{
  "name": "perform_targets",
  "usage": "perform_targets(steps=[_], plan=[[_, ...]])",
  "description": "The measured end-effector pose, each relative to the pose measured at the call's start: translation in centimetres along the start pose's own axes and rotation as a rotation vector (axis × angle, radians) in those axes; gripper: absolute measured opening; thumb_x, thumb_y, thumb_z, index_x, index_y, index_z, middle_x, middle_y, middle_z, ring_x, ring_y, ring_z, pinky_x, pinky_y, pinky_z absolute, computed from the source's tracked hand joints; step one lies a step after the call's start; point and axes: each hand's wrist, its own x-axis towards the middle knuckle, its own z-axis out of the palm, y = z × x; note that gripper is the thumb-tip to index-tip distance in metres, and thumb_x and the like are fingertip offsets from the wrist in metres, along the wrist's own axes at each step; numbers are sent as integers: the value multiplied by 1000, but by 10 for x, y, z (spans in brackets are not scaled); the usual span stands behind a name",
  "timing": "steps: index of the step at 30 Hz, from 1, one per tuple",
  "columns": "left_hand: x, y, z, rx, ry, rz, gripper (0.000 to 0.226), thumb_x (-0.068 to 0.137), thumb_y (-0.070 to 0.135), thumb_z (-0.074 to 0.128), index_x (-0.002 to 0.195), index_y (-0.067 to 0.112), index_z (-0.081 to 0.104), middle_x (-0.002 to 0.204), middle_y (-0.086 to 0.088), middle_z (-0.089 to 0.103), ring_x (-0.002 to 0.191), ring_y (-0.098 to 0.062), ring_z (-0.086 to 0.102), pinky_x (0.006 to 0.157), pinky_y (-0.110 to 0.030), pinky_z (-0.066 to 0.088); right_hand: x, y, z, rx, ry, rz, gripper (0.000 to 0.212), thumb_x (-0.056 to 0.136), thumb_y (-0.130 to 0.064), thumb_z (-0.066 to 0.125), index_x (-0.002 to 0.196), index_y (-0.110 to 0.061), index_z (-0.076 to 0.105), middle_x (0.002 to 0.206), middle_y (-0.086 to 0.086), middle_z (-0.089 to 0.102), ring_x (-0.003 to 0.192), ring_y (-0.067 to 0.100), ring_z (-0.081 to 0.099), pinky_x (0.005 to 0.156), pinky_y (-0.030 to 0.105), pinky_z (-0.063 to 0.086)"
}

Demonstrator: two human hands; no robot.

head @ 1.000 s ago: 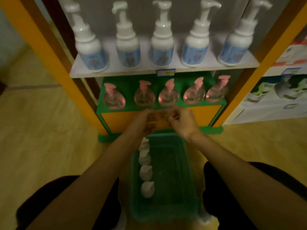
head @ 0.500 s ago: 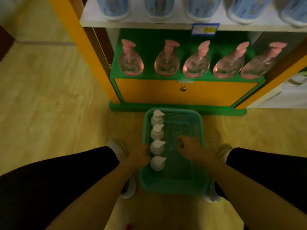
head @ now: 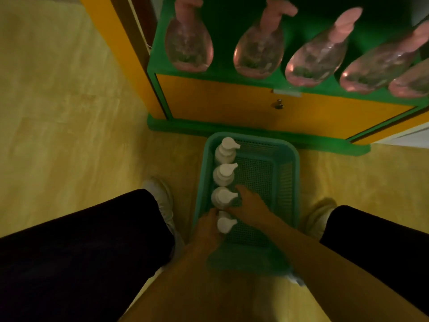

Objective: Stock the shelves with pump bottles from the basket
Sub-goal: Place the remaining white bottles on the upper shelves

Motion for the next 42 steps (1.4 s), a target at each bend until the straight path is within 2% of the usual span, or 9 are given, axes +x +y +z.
perform_targets(steps=[9,14,17,21,25,30,34,37,42], plan=[[14,-15,15,8,55,45,64,85,27,68,139,14,37,137,-9,51,122,-24,50,91,-24,38,26,8,19,87,9,70,75,71,-33,80,137,-27,46,135,7,55,121,27,53,102,43,45],[11,-23,13,70,58,155,69,86,27,67,144,17,31,139,-9,48,124,-22,48,83,-13,29,33,21,28,36,-30,22,94,51,-67,66,138,-47,37,145,13,40,129,35,43,105,51,41],[11,-22,8,88,58,194,65,87,22,66,143,15,33,139,-8,49,125,-21,48,83,-9,28,29,14,25,-38,-39,-20,77,68,-54,70,138,-47,38,144,17,38,129,38,41,104,52,40],[7,-23,7,95,107,241,52,93,19,57,142,17,38,134,2,48,119,-12,46,97,-21,35,22,7,19,-85,2,-71,62,79,-42,68,136,-41,43,134,12,45,120,35,48,98,49,44],[8,-26,15,175,67,345,60,88,21,64,142,11,39,136,-12,51,122,-26,52,99,-32,44,8,14,15,-84,31,-141,57,83,-30,68,136,-28,47,135,8,46,120,27,48,101,41,43],[0,-20,22,173,-22,366,52,74,16,73,120,-5,60,116,-27,62,97,-38,67,76,-39,59,-11,27,7,-181,29,-236,60,83,-34,67,136,-21,44,140,3,44,121,26,49,98,46,45],[-12,-6,15,218,4,459,65,85,25,67,142,7,40,152,-19,29,127,-33,49,104,-42,43,-32,26,2,-86,166,-210,65,86,-34,66,139,-7,39,141,9,45,127,25,45,109,38,36],[-23,7,10,137,43,514,67,80,26,70,140,10,43,151,-18,32,128,-34,48,108,-43,40,-49,31,0,-3,214,-173,74,82,-32,71,140,-1,37,141,16,45,130,30,44,110,31,31],[-41,25,-4,1,93,493,64,76,35,75,133,16,51,141,-8,51,128,-23,49,108,-29,37,-65,23,-21,448,409,-109,76,63,-64,66,119,-17,47,114,5,57,110,23,55,98,37,43]])
